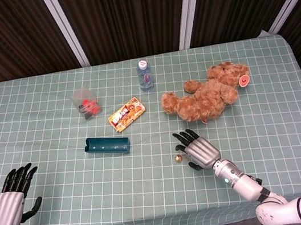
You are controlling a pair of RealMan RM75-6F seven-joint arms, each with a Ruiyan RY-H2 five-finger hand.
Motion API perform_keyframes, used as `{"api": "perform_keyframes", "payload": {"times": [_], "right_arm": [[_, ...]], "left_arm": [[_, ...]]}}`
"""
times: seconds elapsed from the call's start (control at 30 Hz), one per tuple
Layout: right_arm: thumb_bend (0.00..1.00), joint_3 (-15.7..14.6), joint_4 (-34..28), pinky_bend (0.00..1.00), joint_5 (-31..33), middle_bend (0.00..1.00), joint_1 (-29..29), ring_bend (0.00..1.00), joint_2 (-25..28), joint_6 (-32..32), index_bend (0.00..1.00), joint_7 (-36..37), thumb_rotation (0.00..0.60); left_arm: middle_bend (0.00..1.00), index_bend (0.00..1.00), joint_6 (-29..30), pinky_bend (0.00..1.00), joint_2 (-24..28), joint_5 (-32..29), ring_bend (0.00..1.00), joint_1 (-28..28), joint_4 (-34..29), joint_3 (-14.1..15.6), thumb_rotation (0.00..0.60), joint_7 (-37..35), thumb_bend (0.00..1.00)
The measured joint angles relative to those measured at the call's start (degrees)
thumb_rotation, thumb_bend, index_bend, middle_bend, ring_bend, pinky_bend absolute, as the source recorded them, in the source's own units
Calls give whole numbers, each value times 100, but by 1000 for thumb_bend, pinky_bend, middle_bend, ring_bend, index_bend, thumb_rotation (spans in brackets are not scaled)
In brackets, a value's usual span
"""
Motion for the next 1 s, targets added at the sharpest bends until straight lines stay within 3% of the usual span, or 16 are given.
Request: {"api": "perform_keyframes", "payload": {"times": [0.23, 1.0], "right_arm": [[442, 35, 369, 0, 353, 0, 240, 0, -327, 13, 528, -15, 600], [475, -150, 679, 0, 591, 9, 552, 0, -575, 180, 637, 190, 600]], "left_arm": [[0, 0, 7, 69, 3, 10, 0, -5, 17, -2, 600, -61, 384], [0, 0, -35, 59, -27, -75, 0, -37, 96, -70, 600, -101, 402]]}}
